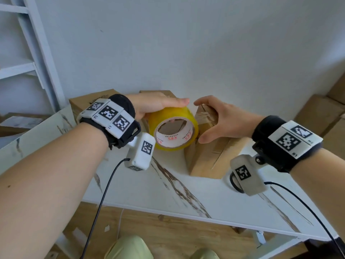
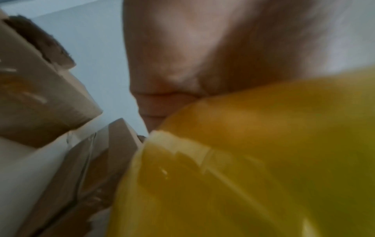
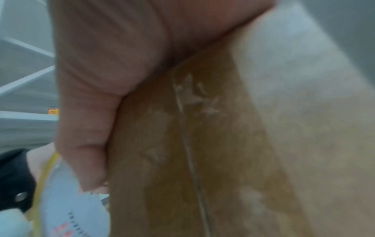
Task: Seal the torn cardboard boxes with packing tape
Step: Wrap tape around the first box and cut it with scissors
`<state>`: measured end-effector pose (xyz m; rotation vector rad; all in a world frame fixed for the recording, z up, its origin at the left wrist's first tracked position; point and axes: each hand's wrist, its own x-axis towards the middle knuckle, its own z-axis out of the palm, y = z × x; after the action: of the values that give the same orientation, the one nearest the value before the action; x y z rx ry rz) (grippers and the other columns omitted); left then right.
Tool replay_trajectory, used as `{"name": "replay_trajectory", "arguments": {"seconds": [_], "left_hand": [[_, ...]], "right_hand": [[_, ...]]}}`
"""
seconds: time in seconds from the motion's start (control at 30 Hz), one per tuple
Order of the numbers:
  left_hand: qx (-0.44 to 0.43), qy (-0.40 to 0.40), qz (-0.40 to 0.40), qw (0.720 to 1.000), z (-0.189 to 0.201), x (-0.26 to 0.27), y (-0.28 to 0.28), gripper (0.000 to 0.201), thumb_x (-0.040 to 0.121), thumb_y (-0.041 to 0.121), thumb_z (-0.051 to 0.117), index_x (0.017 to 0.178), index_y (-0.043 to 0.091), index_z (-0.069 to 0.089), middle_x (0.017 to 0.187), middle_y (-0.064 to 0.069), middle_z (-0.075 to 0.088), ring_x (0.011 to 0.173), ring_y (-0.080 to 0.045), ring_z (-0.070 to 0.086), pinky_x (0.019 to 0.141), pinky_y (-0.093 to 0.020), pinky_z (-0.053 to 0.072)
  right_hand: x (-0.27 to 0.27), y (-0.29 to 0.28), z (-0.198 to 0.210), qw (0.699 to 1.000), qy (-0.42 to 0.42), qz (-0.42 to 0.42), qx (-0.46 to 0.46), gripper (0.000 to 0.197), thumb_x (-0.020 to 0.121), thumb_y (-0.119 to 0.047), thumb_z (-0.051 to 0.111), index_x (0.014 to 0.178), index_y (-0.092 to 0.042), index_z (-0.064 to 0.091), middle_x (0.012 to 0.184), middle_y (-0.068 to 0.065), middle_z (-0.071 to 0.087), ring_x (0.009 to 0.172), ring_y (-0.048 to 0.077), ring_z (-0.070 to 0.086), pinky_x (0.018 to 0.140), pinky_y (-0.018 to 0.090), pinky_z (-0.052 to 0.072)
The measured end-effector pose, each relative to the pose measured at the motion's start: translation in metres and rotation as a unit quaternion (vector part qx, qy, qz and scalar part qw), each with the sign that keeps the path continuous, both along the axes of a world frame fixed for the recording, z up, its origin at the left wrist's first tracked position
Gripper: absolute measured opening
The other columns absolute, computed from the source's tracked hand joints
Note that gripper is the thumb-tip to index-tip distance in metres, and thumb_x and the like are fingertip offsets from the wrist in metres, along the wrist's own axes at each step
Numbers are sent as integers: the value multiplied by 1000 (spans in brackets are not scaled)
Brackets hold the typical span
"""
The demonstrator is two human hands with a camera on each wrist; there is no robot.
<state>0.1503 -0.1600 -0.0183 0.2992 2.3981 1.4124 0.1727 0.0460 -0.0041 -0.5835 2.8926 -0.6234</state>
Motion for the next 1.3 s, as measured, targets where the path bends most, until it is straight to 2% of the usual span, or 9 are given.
{"name": "replay_trajectory", "arguments": {"seconds": [0.07,0.13,0.23,0.5,0.63,0.73,0.9,1.1,1.3], "left_hand": [[21,7,-15,1000,1,1,2,41,82,53,54,89,15,68,81,-4,72,71,-17,67,72,-28,55],[32,11,-19,999,0,2,6,37,88,48,51,81,15,65,64,2,68,56,-10,63,59,-24,53],[23,8,-17,1000,-1,1,5,34,87,44,54,74,13,63,55,4,63,49,-7,58,48,-20,49],[-16,9,-17,1000,8,2,-5,44,67,49,60,86,10,65,75,-6,70,70,-19,65,74,-30,52],[-63,31,-15,997,0,-4,-1,50,67,60,66,75,11,65,70,-6,67,64,-18,63,72,-30,50],[-102,64,-14,993,-6,-6,7,53,79,61,53,72,10,61,66,-5,61,59,-15,57,70,-25,47],[-141,154,24,978,-13,-10,10,55,83,55,58,48,18,38,47,3,36,45,-13,37,57,-26,33],[-140,181,47,972,-15,-16,10,59,80,54,63,45,21,28,47,4,26,45,-15,30,57,-29,28],[-217,165,28,962,-25,-23,42,61,82,55,60,48,20,24,48,2,21,44,-15,24,50,-28,19]], "right_hand": [[-2,8,0,999,-14,3,-29,85,62,-30,83,132,-39,36,109,-12,54,97,8,56,81,25,50],[-3,15,0,999,-19,2,-47,85,58,-31,86,130,-41,40,113,-10,54,103,12,56,90,34,51],[-3,24,0,997,-28,2,-78,86,50,-36,82,126,-44,43,112,-12,54,102,10,56,90,35,52],[-10,36,0,991,-66,25,-117,79,50,-33,81,120,-46,46,115,-9,56,103,13,59,89,34,54],[-10,43,-1,983,-90,25,-159,75,50,-25,80,115,-44,48,114,-5,56,102,17,61,84,33,55],[-12,48,-1,978,-101,14,-180,80,42,-29,82,114,-42,50,116,-2,56,102,20,61,86,36,55],[-16,63,-4,965,-126,0,-228,83,39,-31,80,117,-38,50,121,1,55,106,24,61,87,39,55],[-22,77,-8,943,-165,-21,-287,89,42,-19,77,125,-32,49,126,-1,55,106,19,62,76,27,55],[-24,89,-13,918,-178,-73,-346,80,52,0,61,126,-30,49,131,-2,52,108,23,57,80,33,51]]}}
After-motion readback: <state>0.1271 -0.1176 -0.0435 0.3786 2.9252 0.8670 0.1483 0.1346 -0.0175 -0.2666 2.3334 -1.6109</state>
